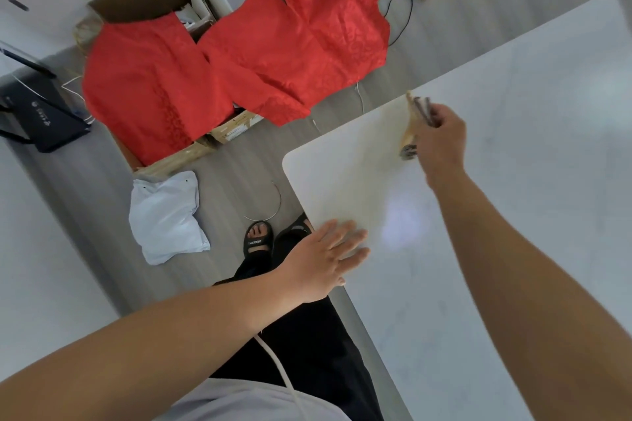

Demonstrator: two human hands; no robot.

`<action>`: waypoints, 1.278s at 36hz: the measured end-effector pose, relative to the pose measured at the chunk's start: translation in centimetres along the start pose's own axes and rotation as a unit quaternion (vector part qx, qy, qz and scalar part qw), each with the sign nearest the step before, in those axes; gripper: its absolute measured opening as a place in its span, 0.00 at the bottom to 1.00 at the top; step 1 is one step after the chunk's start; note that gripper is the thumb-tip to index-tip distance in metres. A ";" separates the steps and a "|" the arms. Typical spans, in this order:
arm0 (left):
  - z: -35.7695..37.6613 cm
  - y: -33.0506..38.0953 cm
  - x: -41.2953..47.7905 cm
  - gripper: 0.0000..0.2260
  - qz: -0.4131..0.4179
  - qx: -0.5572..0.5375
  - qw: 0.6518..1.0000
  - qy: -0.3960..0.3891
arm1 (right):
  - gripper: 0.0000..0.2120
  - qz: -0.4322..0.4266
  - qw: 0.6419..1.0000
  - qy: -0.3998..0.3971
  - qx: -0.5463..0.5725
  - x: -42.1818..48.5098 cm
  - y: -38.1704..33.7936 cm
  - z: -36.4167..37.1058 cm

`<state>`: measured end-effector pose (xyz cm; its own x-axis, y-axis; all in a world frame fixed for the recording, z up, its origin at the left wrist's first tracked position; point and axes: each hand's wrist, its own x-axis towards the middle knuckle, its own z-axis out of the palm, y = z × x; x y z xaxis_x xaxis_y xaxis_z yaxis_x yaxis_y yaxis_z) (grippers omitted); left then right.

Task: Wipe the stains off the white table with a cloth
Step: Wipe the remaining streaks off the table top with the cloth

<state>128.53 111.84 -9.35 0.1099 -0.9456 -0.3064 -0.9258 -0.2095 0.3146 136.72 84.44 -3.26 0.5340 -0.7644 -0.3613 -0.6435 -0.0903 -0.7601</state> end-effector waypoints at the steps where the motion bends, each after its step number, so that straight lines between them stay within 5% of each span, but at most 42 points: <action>1: 0.1 0.0 0.0 0.32 0.004 0.003 1.000 -0.003 | 0.06 -0.016 0.998 0.020 -0.052 0.9 0.1 -0.5; 6: 0.3 -0.1 0.0 0.32 -0.005 0.002 1.000 0.015 | 0.23 -0.033 0.980 -0.010 -0.196 2.8 0.7 -1.1; 18: 0.4 -0.2 0.0 0.33 -0.013 -0.005 0.999 0.045 | 0.27 -0.008 0.965 0.054 -0.257 1.5 2.1 3.6; 30: 0.7 -0.2 0.1 0.33 -0.015 -0.018 1.000 0.016 | 0.27 -0.289 0.898 -0.030 -0.332 -3.7 5.0 6.6; 36: 0.6 -0.1 0.2 0.33 -0.016 -0.013 1.000 0.012 | 0.28 -0.084 0.962 0.069 -0.250 -3.8 3.3 8.1; 39: 0.6 -0.2 0.2 0.33 -0.012 -0.018 1.000 0.014 | 0.26 -0.188 0.940 -0.007 -0.285 -6.0 3.2 9.4; 43: 0.5 -0.3 0.2 0.33 -0.012 -0.035 0.999 0.019 | 0.26 -0.378 0.856 -0.130 -0.329 -7.4 3.8 9.3; 46: 0.7 -0.2 0.1 0.33 -0.010 -0.021 1.000 0.011 | 0.24 -0.349 0.874 -0.117 -0.317 -6.5 3.8 8.7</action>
<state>128.48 111.93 -10.07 0.1375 -0.9463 -0.2926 -0.9073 -0.2388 0.3461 135.61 94.63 -8.53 0.9677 -0.2369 -0.0863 -0.2511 -0.8752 -0.4135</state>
